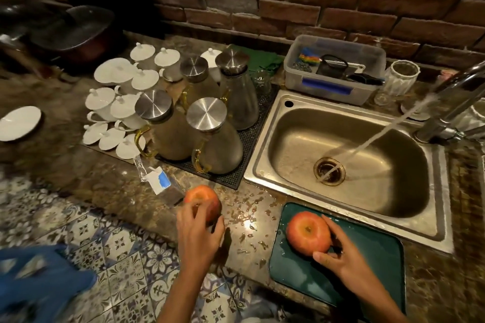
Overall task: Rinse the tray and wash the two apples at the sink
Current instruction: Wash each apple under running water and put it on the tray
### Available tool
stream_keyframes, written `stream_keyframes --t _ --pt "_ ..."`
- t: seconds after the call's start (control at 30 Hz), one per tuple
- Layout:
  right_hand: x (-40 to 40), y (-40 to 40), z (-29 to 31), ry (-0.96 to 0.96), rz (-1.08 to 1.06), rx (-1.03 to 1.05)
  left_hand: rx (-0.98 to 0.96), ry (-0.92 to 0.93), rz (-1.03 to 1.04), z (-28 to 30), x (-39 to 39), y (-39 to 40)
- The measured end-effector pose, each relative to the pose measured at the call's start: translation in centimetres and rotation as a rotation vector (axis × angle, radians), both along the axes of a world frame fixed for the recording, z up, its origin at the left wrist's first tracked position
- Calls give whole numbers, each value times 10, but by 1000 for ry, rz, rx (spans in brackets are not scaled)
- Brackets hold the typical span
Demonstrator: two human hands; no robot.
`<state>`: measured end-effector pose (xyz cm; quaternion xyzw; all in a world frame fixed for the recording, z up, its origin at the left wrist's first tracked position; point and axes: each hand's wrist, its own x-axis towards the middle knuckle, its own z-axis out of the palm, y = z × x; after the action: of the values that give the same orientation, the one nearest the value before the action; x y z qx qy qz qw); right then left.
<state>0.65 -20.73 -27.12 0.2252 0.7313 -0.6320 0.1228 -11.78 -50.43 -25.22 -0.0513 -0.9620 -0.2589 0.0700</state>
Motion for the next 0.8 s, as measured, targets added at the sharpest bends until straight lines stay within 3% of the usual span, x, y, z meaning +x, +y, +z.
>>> stream_keyframes --t 0.1,0.2,0.33,0.63,0.8 --pt "-2 1 0 11 -7 6 -39 -70 102 3 -18 -4" --pt "-2 3 0 8 -5 7 27 -273 159 -2 -29 -2" --pt "-4 3 2 0 10 10 121 -366 211 -13 -34 2" --pt "-2 12 7 -42 -2 3 258 -339 293 -6 -28 24" --pt "-10 41 21 21 -100 0 388 -338 112 22 -21 84"
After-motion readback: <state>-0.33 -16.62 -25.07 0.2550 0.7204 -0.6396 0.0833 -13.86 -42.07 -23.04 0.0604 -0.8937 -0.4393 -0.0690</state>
